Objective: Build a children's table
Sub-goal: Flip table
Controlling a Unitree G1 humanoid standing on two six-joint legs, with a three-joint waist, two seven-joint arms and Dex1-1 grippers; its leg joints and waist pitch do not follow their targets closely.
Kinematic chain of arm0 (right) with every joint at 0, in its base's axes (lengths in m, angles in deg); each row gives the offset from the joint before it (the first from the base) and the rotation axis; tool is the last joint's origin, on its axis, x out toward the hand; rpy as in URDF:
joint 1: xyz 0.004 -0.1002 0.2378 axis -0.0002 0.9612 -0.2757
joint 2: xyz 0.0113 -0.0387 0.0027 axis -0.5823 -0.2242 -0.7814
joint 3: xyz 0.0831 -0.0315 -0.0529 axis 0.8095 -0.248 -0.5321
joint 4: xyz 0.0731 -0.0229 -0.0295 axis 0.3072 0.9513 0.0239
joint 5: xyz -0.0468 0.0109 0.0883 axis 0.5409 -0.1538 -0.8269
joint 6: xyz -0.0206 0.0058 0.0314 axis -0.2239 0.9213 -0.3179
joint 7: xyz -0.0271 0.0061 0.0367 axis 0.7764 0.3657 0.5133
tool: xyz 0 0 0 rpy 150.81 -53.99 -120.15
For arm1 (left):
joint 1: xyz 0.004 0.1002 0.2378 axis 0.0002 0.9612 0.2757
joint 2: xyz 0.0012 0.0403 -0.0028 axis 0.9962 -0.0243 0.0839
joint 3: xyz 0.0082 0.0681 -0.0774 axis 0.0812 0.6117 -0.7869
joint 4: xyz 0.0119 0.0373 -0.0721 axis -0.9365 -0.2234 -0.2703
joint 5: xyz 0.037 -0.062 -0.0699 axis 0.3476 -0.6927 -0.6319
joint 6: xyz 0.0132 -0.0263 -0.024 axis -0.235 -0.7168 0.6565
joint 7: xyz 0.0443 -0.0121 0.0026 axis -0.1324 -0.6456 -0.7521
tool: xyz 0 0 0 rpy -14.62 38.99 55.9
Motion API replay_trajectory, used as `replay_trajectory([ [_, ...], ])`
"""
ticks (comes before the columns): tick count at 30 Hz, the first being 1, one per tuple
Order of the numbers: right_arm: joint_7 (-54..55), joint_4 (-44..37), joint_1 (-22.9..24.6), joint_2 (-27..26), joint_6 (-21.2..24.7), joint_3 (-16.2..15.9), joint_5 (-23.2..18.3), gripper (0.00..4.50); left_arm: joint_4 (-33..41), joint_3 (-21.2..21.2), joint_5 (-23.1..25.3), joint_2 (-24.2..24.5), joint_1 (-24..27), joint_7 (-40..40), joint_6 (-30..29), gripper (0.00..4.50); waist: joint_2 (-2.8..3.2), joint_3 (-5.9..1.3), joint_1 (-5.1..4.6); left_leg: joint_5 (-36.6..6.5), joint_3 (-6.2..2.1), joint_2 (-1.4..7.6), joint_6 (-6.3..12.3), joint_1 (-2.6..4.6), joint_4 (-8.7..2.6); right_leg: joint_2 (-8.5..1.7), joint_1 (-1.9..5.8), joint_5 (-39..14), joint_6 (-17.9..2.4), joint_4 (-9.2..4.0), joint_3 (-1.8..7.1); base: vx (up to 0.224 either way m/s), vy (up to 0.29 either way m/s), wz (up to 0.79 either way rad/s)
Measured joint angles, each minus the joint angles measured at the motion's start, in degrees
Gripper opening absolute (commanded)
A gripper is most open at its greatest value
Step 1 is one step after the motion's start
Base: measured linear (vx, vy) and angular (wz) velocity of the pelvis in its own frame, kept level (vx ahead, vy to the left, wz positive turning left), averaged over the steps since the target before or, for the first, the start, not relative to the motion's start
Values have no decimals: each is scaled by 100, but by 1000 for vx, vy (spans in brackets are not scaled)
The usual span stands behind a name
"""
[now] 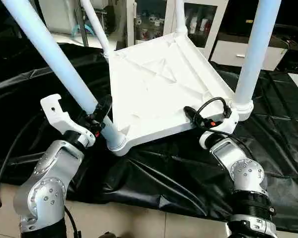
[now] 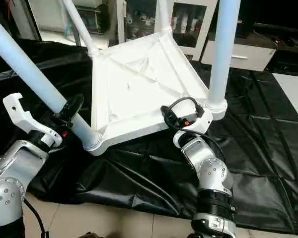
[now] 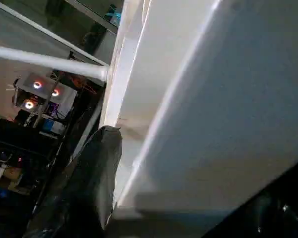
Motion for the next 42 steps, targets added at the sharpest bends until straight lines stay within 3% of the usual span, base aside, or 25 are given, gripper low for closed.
replay_trajectory([
  [13,-46,-84,-25,17,-260,9,3,226,-94,22,-45,-28,3,-7,14,236,1,0,52,1,3,1,-2,-1,1,0,-4,2,1,5,2,0,0,0],
  [21,179,-880,-301,300,-773,-533,687,225,-635,123,285,-106,-149,-239,426,220,-5,-2,153,10,8,1,-13,-1,2,-7,1,10,15,8,-1,0,0,0],
  [26,497,-1166,-368,335,-1017,-829,1069,225,-1214,129,361,-159,-509,-478,634,217,-24,-4,213,11,19,0,-14,-6,11,-18,6,17,28,2,0,0,0,0],
  [34,998,-1327,-441,332,-1191,-1044,1323,225,-1677,23,286,-262,-770,-730,789,217,-24,-4,194,11,22,1,-14,-10,16,-18,3,20,31,3,2,0,0,0],
  [35,1038,-1345,-452,332,-1195,-1063,1353,225,-1713,23,253,-264,-778,-738,814,253,-25,-4,183,10,22,1,-13,-11,16,-18,3,20,31,1,2,0,0,0],
  [39,1093,-1472,-487,376,-1247,-1165,1515,225,-1743,-13,226,-229,-774,-881,844,269,-28,-3,165,10,24,1,-13,-11,16,-18,1,19,32,3,2,0,0,0],
  [42,1120,-1534,-560,497,-1252,-1234,1629,225,-1743,-154,110,-257,-785,-904,940,309,-38,0,166,10,25,1,-13,-11,17,-18,2,20,32,2,4,0,0,0],
])
